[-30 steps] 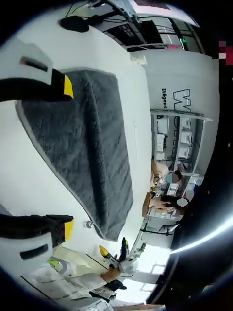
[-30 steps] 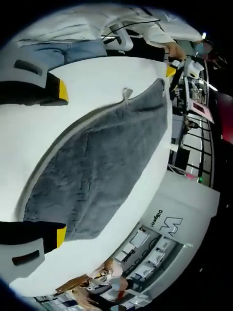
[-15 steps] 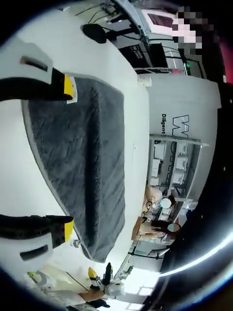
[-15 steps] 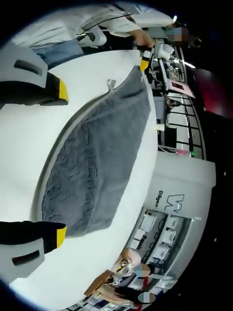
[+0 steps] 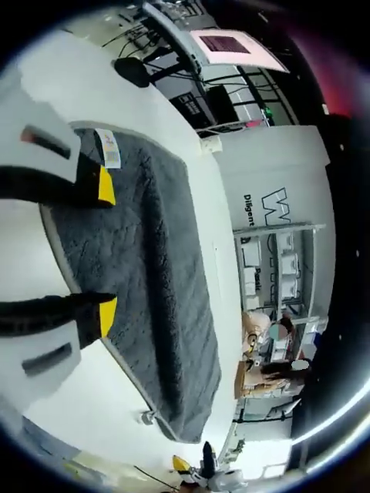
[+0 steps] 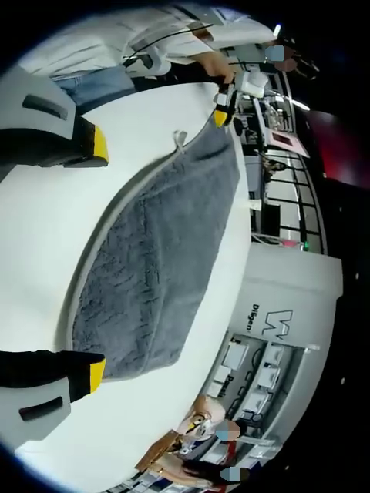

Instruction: Open the folded towel by lifting each exposed corner and separating the folded layers until the towel lies flat within the target outline without major curled edges

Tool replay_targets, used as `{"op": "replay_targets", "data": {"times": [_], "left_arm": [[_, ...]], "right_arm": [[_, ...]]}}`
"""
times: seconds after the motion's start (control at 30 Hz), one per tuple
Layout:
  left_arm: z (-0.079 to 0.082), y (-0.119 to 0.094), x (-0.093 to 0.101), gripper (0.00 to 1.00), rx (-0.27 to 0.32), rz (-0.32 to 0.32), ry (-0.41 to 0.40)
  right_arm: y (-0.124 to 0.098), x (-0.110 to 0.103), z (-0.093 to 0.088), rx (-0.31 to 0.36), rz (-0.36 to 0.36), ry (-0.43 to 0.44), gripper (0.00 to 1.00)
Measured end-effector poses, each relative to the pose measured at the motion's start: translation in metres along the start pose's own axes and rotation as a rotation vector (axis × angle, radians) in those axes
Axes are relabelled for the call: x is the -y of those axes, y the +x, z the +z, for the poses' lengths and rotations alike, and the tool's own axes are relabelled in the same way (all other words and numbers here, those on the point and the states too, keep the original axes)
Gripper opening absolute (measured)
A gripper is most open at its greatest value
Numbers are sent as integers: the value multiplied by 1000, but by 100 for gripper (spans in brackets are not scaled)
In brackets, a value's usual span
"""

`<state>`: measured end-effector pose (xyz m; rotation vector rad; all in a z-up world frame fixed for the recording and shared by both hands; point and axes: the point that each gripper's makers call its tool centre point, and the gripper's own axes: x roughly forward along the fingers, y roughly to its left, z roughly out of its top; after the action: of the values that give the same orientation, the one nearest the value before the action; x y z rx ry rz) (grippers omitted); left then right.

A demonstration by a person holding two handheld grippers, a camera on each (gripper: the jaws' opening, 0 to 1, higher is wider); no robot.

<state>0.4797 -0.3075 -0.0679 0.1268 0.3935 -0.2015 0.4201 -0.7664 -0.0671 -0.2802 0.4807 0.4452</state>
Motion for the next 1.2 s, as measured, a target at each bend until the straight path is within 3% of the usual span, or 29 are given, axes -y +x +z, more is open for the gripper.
{"op": "replay_targets", "data": {"times": [0.17, 0.33, 0.37, 0.63, 1.2], "left_arm": [[-7, 3, 5, 24, -10, -29, 6], [-17, 6, 8, 2, -34, -62, 30], [-15, 5, 6, 2, -13, -50, 24], [-15, 5, 5, 0, -6, -48, 55], [-22, -12, -8, 0, -48, -87, 76]], "right_arm": [[0, 0, -4, -8, 0, 14, 99], [-3, 1, -4, -8, -1, 20, 99], [-4, 1, -4, -11, -4, 18, 99], [-2, -4, -6, -30, 12, 5, 99], [-2, -7, -7, -41, 20, 0, 99]]}}
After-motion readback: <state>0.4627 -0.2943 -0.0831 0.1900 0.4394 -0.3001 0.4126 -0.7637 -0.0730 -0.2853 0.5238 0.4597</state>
